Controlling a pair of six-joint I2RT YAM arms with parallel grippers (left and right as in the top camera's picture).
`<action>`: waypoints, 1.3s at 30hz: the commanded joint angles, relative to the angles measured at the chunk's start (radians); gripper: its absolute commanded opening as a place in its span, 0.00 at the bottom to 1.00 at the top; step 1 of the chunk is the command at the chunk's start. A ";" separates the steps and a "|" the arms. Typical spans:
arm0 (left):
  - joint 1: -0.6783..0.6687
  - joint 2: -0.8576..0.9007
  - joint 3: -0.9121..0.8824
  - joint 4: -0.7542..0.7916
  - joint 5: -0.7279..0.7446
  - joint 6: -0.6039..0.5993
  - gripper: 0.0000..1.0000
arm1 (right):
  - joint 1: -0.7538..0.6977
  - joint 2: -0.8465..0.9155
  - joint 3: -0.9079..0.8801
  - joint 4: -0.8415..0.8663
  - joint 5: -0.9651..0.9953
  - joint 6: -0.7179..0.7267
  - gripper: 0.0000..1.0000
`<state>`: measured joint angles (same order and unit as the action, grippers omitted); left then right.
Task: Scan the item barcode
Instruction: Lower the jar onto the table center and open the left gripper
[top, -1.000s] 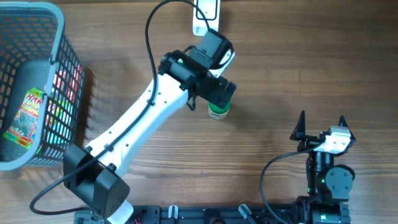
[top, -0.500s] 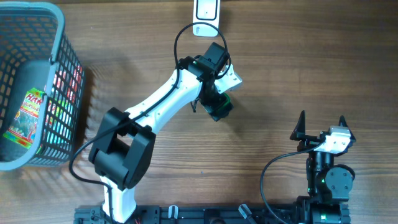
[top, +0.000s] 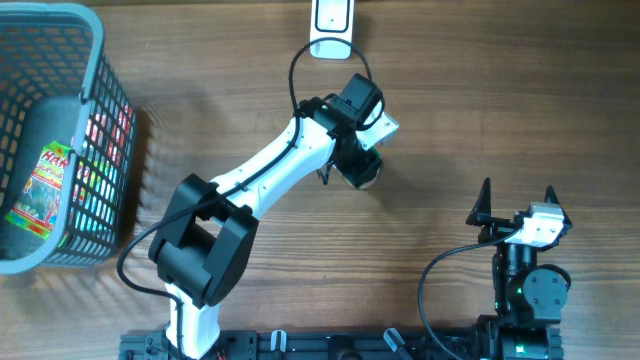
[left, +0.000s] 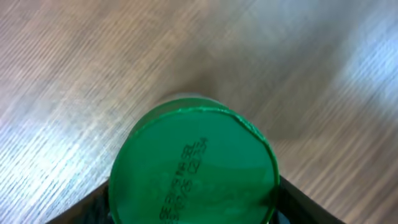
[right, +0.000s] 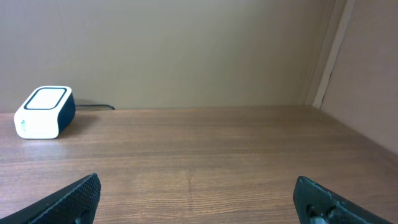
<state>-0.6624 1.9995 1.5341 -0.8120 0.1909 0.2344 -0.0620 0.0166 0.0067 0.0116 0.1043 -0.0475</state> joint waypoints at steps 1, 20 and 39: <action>-0.010 0.007 -0.006 0.096 -0.020 -0.458 0.67 | 0.003 -0.006 -0.002 0.003 -0.015 -0.005 1.00; 0.079 -0.721 0.041 -0.134 -0.469 -0.563 1.00 | 0.003 -0.006 -0.002 0.003 -0.015 -0.004 1.00; 1.349 -0.198 0.041 -0.129 -0.162 -0.939 1.00 | 0.003 -0.006 -0.002 0.003 -0.015 -0.005 1.00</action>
<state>0.6846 1.6695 1.5757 -0.9787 0.0185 -0.6838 -0.0612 0.0166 0.0067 0.0116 0.1009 -0.0475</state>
